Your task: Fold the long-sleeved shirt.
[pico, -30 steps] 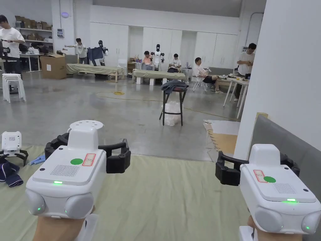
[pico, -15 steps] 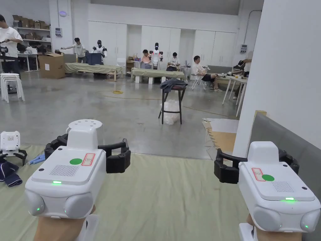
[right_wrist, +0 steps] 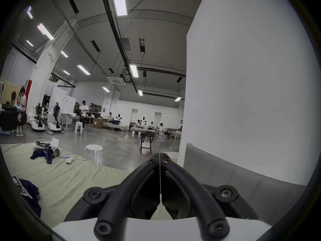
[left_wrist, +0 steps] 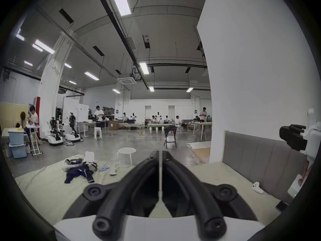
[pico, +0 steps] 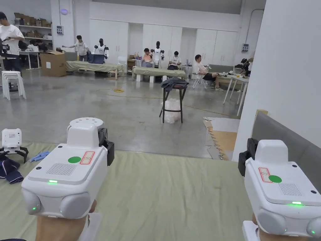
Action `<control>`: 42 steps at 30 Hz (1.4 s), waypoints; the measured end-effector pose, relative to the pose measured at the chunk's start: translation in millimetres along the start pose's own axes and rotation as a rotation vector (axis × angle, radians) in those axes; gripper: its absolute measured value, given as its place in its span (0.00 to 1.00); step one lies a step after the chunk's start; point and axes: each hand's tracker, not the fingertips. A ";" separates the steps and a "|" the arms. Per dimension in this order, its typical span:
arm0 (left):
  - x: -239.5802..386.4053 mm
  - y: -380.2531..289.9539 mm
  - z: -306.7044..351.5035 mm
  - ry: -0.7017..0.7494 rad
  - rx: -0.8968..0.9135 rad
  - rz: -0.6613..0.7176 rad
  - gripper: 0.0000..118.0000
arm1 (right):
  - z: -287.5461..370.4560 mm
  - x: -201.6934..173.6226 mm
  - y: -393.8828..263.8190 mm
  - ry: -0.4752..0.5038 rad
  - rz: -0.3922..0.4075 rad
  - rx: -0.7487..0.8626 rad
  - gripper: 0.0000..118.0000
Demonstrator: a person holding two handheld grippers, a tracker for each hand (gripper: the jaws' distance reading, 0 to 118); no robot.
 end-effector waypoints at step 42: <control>-281.2 -243.9 70.6 0.659 -0.706 0.133 0.92 | 44.8 -379.9 -80.2 0.766 -0.016 -0.179 0.00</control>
